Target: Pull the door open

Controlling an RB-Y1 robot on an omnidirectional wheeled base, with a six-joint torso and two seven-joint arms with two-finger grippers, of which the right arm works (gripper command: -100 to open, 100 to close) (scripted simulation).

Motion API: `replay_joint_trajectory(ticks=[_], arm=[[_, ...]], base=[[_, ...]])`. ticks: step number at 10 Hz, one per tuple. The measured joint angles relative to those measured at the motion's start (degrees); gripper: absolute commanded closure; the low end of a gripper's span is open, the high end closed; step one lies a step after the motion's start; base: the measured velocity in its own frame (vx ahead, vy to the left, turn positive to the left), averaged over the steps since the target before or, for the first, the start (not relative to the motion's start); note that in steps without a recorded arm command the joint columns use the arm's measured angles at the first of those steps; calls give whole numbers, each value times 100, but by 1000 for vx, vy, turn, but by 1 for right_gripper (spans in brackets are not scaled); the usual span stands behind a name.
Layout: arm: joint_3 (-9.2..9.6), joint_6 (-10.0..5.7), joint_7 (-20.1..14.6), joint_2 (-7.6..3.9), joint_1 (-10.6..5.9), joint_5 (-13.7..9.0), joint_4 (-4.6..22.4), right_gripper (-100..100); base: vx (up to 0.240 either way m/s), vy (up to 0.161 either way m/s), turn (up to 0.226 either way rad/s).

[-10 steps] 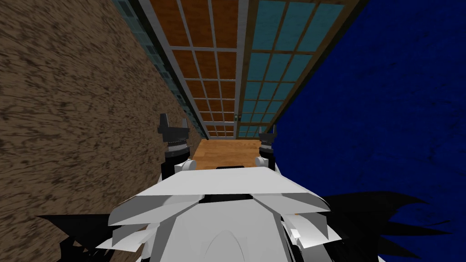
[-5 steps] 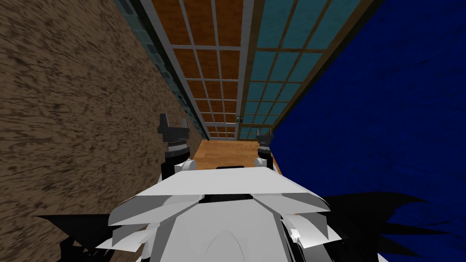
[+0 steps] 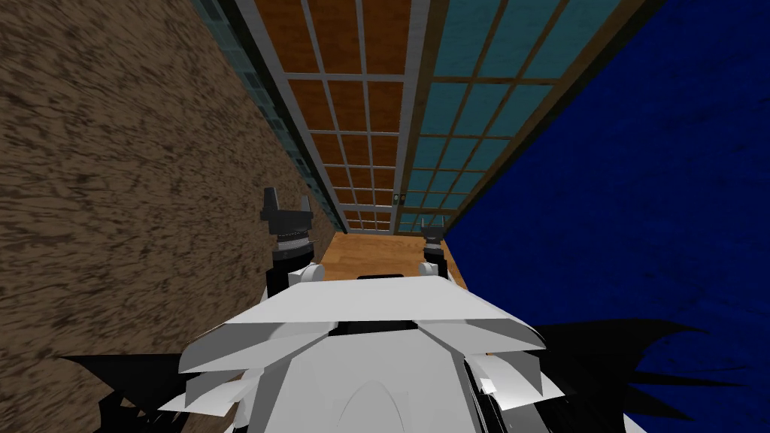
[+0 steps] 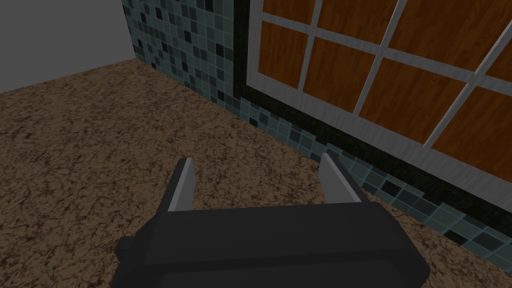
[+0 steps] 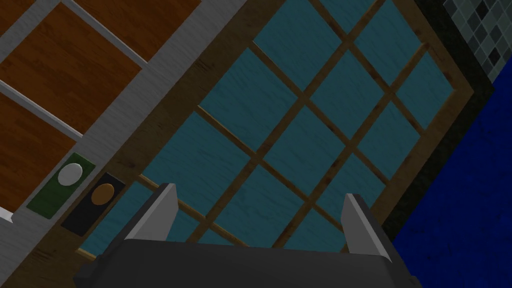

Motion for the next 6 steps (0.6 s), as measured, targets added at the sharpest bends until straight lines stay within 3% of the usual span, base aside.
replay_joint_trajectory(ticks=[6], arm=[[177,-151,-827,-145,-131,-305,816,-100]], base=[[99,9,51]])
